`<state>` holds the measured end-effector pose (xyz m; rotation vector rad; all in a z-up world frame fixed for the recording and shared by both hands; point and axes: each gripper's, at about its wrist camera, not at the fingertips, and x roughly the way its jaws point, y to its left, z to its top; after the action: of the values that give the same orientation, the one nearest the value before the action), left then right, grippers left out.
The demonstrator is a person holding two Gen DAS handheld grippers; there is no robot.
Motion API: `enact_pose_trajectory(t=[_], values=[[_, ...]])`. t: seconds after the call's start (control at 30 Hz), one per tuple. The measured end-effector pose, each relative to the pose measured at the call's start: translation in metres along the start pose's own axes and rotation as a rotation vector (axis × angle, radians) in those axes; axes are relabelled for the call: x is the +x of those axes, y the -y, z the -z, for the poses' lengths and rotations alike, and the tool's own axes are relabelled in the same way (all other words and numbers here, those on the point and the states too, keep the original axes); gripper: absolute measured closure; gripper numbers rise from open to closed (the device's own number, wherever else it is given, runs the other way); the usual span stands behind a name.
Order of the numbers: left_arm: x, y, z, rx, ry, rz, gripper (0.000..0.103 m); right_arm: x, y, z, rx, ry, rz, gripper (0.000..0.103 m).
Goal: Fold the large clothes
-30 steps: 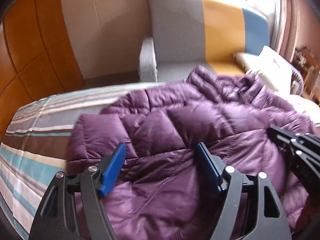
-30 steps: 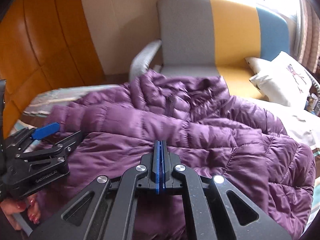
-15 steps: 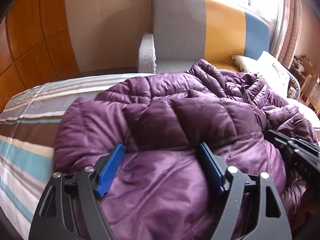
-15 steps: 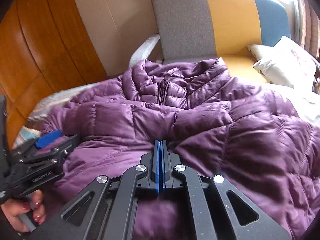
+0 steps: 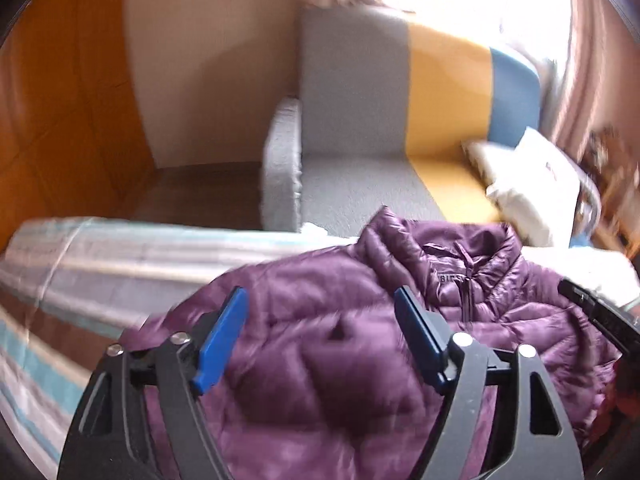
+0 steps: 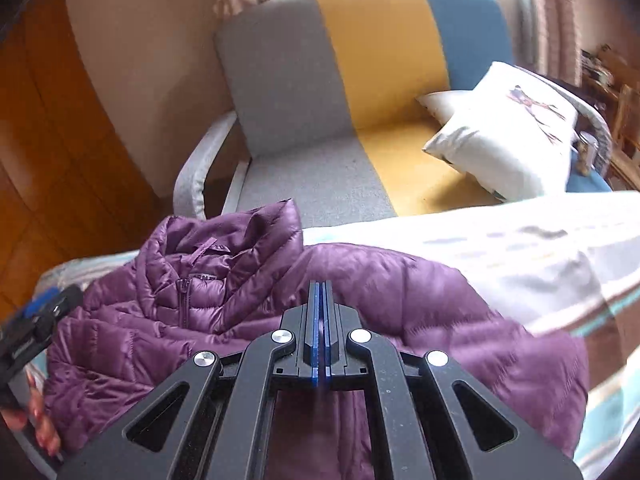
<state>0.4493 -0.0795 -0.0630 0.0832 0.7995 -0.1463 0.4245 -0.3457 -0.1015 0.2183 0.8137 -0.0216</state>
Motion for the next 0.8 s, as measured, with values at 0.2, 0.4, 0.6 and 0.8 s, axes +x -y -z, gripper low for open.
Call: enact_pose_trajectory(t=[0.2,0.4,0.6,0.8], values=[[0.066,0.012,-0.01,0.077,-0.144,-0.053,0.039,0.051,-0.003,-0.009,-0.049,-0.108,0.048,0.102],[0.077,0.001,0.001,-0.032,-0.104,-0.073,0.034,0.061,-0.002,0.001,-0.031,-0.013,0.136,0.103],[0.077,-0.003,0.001,-0.042,-0.105,-0.076,0.031,0.063,0.004,-0.003,-0.016,-0.017,0.119,0.103],[0.043,-0.005,0.011,-0.059,-0.052,-0.11,0.014,0.051,-0.012,0.002,-0.116,-0.018,0.183,0.103]])
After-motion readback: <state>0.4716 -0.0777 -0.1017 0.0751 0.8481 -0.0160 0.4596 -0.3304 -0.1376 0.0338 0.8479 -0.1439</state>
